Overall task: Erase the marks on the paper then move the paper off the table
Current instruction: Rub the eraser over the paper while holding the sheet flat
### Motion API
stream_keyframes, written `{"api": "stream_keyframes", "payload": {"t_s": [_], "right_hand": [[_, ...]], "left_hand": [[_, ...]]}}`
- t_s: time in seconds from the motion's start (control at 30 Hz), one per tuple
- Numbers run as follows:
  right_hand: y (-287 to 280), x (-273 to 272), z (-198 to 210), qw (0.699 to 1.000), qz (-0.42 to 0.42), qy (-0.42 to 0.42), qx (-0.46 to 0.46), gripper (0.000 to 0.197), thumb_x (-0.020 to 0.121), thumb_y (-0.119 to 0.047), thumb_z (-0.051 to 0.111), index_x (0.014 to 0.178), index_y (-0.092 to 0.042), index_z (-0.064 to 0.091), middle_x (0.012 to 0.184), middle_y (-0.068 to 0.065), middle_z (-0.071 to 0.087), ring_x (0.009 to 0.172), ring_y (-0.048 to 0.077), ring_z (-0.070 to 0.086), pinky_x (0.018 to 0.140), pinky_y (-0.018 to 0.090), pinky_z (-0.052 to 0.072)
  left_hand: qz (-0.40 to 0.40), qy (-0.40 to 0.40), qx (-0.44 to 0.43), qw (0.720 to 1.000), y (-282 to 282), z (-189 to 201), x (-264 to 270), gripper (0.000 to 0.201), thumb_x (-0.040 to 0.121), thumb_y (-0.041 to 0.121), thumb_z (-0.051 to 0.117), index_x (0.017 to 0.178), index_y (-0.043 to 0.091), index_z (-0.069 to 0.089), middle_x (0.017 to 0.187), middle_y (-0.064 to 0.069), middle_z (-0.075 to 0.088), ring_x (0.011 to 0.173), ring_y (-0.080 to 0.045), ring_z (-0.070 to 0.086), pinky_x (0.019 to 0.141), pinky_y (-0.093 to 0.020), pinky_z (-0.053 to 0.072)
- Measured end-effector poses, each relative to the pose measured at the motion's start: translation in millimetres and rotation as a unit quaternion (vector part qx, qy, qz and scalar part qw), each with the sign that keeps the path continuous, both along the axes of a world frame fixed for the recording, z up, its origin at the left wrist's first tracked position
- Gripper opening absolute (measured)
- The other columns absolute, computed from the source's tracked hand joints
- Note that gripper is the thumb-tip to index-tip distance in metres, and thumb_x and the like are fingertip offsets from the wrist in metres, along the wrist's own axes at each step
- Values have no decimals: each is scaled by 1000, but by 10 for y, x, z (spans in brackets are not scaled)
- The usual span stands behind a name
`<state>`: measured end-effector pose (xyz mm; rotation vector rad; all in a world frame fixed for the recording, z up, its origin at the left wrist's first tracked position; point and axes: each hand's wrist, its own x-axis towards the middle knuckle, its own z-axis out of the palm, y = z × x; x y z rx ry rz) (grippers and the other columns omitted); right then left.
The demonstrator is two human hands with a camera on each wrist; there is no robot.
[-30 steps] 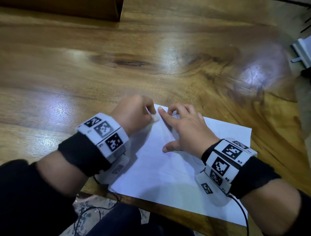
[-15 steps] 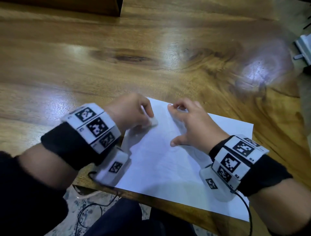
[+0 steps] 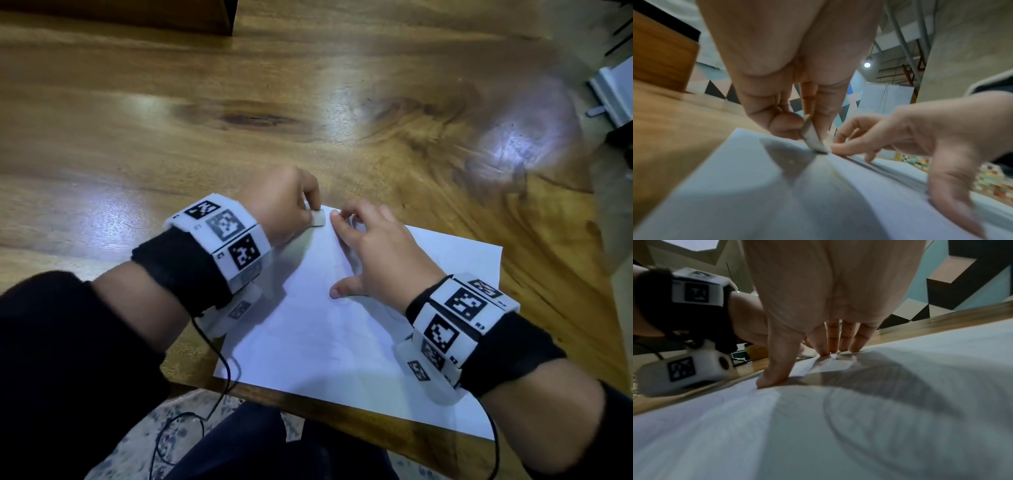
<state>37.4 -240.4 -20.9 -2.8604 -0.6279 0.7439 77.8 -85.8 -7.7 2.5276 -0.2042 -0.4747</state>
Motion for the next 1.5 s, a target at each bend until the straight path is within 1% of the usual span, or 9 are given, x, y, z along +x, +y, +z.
{"api": "stream_keyframes", "payload": {"t_s": [0.17, 0.37, 0.5, 0.67, 0.87, 1.07, 1.23, 1.37, 1.5], "right_hand": [[-6, 9, -9, 1000, -1, 1, 0, 104, 69, -55, 73, 150, -18, 19, 144, -1, 20, 127, 19, 21, 108, 31, 26], [-1, 2, -10, 1000, -5, 4, 1, 106, 68, -56, 73, 150, -18, 18, 144, -1, 19, 127, 18, 21, 108, 30, 25], [4, -1, 3, 1000, 1, 3, -7, 106, 70, -57, 71, 151, -17, 15, 145, -1, 16, 129, 18, 19, 109, 30, 24], [41, -54, 11, 1000, 2, -1, -24, 113, 67, -63, 69, 151, -15, 10, 147, -1, 12, 131, 17, 13, 109, 31, 22], [80, -96, 28, 999, 3, -7, -49, 120, 64, -69, 66, 151, -13, 6, 149, 2, 11, 133, 21, 14, 108, 31, 19], [106, -102, 45, 998, 0, -6, -56, 120, 63, -70, 66, 151, -14, 6, 148, 3, 13, 132, 22, 16, 107, 31, 21], [106, -103, 47, 998, 0, -8, -60, 120, 64, -70, 66, 151, -13, 6, 148, 3, 13, 133, 21, 15, 108, 31, 19], [111, -110, 46, 998, -4, 1, -55, 119, 64, -69, 66, 151, -15, 5, 148, 3, 13, 136, 20, 10, 110, 30, 16], [105, -106, 31, 999, -12, 2, -48, 120, 63, -68, 68, 151, -15, 6, 148, 3, 13, 136, 20, 11, 110, 30, 16]], "left_hand": [[-115, 72, 40, 990, 66, -2, -207, 4, 70, 17, 71, 73, 17, 68, 55, 12, 52, 55, -3, 48, 54, -11, 36], [-47, -12, 46, 998, 37, 21, -52, 14, 78, 18, 63, 91, 16, 67, 68, 3, 56, 72, -17, 53, 65, -22, 35], [-167, 80, 59, 981, 137, 19, -317, 8, 74, 25, 69, 81, 22, 71, 56, 14, 51, 58, -3, 50, 49, -10, 34], [-67, -12, 20, 997, 75, -24, -82, 18, 77, 18, 60, 92, 15, 70, 81, -7, 69, 74, -19, 56, 67, -22, 38], [-191, 106, 53, 974, 161, -5, -321, 9, 74, 21, 68, 82, 20, 70, 61, 10, 54, 59, -3, 49, 52, -11, 34], [-82, -17, 38, 996, 102, -48, -117, 20, 82, 19, 57, 100, 17, 64, 79, 0, 51, 78, -20, 51, 69, -22, 34], [-219, 62, 74, 971, 193, -5, -377, 12, 80, 30, 62, 89, 25, 68, 73, 7, 54, 59, -5, 42, 47, -8, 27], [-135, 40, 40, 989, 101, 33, -158, 22, 78, 17, 62, 99, 20, 68, 64, 9, 55, 69, -12, 55, 60, -14, 35], [-86, 10, 40, 995, 3, -26, -239, 22, 83, 11, 54, 100, 16, 66, 84, -6, 63, 86, -22, 56, 68, -20, 32]]}}
